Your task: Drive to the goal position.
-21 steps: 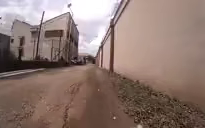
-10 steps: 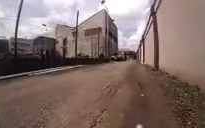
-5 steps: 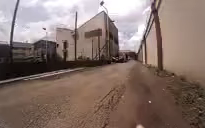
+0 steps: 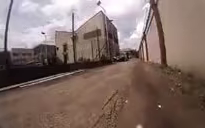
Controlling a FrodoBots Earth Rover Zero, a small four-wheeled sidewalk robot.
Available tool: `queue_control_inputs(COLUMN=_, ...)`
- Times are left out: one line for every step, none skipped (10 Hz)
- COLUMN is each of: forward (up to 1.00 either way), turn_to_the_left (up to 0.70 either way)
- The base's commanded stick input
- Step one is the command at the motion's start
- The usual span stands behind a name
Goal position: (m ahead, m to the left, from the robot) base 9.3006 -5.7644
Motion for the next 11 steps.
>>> queue_control_inputs(forward=0.50, turn_to_the_left=-0.48)
queue_control_inputs(forward=0.50, turn_to_the_left=-0.48)
queue_control_inputs(forward=0.50, turn_to_the_left=-0.48)
queue_control_inputs(forward=0.50, turn_to_the_left=-0.46)
queue_control_inputs(forward=0.50, turn_to_the_left=-0.18)
queue_control_inputs(forward=0.50, turn_to_the_left=0.02)
queue_control_inputs(forward=0.50, turn_to_the_left=0.02)
queue_control_inputs(forward=0.50, turn_to_the_left=0.02)
queue_control_inputs(forward=0.50, turn_to_the_left=0.02)
queue_control_inputs(forward=0.50, turn_to_the_left=0.02)
queue_control_inputs(forward=0.50, turn_to_the_left=0.02)
